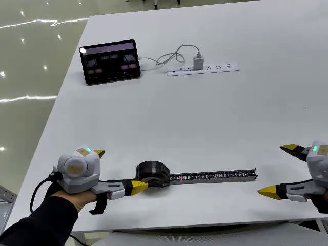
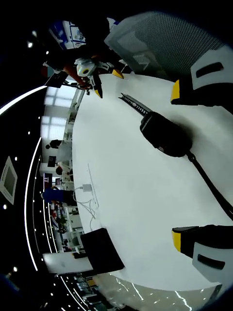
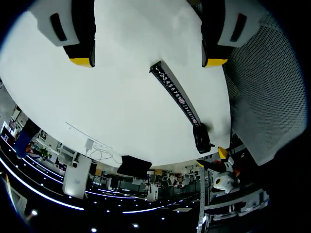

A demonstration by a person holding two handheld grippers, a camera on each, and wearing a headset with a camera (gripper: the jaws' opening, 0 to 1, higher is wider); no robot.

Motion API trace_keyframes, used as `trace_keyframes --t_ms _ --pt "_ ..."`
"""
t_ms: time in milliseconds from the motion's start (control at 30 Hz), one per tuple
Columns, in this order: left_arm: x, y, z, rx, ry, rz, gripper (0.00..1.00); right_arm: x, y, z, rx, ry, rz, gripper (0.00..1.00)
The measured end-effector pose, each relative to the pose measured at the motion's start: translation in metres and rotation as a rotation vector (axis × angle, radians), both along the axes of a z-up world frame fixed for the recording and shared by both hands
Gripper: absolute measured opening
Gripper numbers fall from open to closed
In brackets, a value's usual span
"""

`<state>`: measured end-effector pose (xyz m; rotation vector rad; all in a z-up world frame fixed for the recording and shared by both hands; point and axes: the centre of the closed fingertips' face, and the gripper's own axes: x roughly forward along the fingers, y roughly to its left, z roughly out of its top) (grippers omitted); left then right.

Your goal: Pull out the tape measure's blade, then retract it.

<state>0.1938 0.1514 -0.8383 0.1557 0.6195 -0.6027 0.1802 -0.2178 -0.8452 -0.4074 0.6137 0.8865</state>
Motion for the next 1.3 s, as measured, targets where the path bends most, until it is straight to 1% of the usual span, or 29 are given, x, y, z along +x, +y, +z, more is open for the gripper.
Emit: trace_keyframes --t_ms 100,133,200,233,267,367,467,600,667,800,900,967,1067,1133,1167,1233,1300 --pt "-0.004 0.007 -0.001 0.011 0.0 0.009 1.0 -0.005 -0.007 0.002 0.005 -0.002 -0.014 0.9" --pt "-0.008 0.009 0.001 -0.003 0.006 0.018 1.0 -0.007 -0.01 0.003 0.004 -0.004 -0.018 0.92" --pt "-0.012 0.01 0.004 -0.015 0.003 0.023 1.0 -0.01 -0.015 0.005 0.006 -0.007 -0.03 0.94" --pt "-0.016 0.011 0.006 -0.031 0.001 0.021 1.0 -0.012 -0.018 0.008 0.016 -0.01 -0.042 0.95" --pt "-0.018 0.012 0.006 -0.034 0.0 0.022 1.0 -0.014 -0.021 0.009 0.023 -0.01 -0.051 0.95" --pt "-0.024 0.015 0.008 -0.03 0.004 0.023 1.0 -0.02 -0.027 0.009 0.025 -0.006 -0.072 1.0" --pt "-0.028 0.019 0.008 -0.032 0.014 0.034 1.0 -0.03 -0.036 0.01 0.033 0.006 -0.096 1.0" --pt "-0.032 0.017 0.006 -0.024 0.023 0.028 1.0 -0.04 -0.046 0.004 0.012 0.017 -0.095 1.0" --pt "-0.032 0.015 0.006 -0.018 0.021 0.014 1.0 -0.043 -0.049 0.004 0.004 0.018 -0.094 1.0" --pt "-0.03 0.014 0.007 -0.016 0.024 0.011 1.0 -0.043 -0.052 0.005 0.004 0.013 -0.1 1.0" --pt "-0.03 0.011 0.005 -0.021 0.049 0.009 1.0 -0.041 -0.052 0.01 0.004 0.006 -0.099 1.0" --pt "-0.029 0.008 0.009 -0.015 0.035 0.008 1.0 -0.041 -0.05 0.011 0.001 0.011 -0.091 1.0" --pt "-0.027 0.006 0.012 -0.029 0.031 0.012 1.0 -0.04 -0.05 0.012 -0.02 0.003 -0.075 1.0" --pt "-0.026 0.004 0.013 -0.057 0.031 0.022 1.0 -0.037 -0.05 0.013 -0.012 0.005 -0.074 1.0" --pt "-0.026 0.003 0.013 -0.073 0.036 0.025 1.0 -0.037 -0.048 0.012 -0.015 0.014 -0.066 1.0" --pt "-0.024 0.0 0.016 -0.08 0.03 0.035 1.0 -0.04 -0.044 0.01 -0.043 0.032 -0.029 1.0" --pt "-0.02 -0.003 0.018 -0.087 0.032 0.048 1.0 -0.037 -0.04 0.012 -0.046 0.025 -0.013 1.0"
